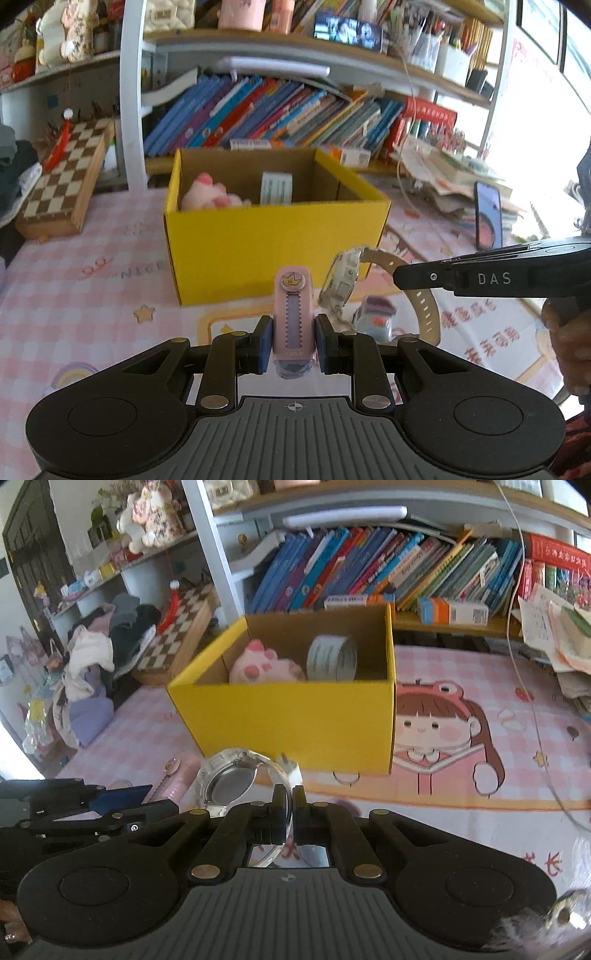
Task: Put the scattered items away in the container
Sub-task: 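Carry the pink case toward the box with the left tool while the right tool lowers the robot-ball toy inside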
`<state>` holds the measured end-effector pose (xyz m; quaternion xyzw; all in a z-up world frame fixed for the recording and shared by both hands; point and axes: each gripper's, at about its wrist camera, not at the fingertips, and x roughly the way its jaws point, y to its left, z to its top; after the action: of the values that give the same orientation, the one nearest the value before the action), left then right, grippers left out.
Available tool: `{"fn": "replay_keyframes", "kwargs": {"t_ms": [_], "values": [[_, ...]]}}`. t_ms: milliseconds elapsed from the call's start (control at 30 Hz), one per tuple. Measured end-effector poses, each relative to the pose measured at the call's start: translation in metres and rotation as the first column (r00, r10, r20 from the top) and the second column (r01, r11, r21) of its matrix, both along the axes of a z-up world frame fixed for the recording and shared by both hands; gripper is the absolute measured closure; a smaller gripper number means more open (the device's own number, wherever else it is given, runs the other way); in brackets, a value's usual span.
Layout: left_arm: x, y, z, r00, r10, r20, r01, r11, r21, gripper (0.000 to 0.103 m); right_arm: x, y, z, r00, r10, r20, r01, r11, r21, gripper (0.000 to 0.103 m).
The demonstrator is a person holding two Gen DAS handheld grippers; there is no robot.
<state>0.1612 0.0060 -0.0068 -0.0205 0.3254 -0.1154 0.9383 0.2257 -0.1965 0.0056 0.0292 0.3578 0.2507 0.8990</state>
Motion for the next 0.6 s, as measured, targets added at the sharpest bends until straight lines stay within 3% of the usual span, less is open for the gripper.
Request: {"fn": "replay_keyframes", "kwargs": {"t_ms": [300, 600], "values": [[0.012, 0.001, 0.033, 0.994, -0.021, 0.104, 0.02, 1.0, 0.015, 0.08, 0.013, 0.001, 0.035, 0.996, 0.017, 0.083, -0.021, 0.999, 0.039, 0.1], [0.044, 0.004, 0.054, 0.987, -0.016, 0.16, 0.009, 0.999, 0.045, 0.08, 0.048, 0.003, 0.06, 0.987, 0.034, 0.159, -0.037, 0.999, 0.019, 0.1]]}}
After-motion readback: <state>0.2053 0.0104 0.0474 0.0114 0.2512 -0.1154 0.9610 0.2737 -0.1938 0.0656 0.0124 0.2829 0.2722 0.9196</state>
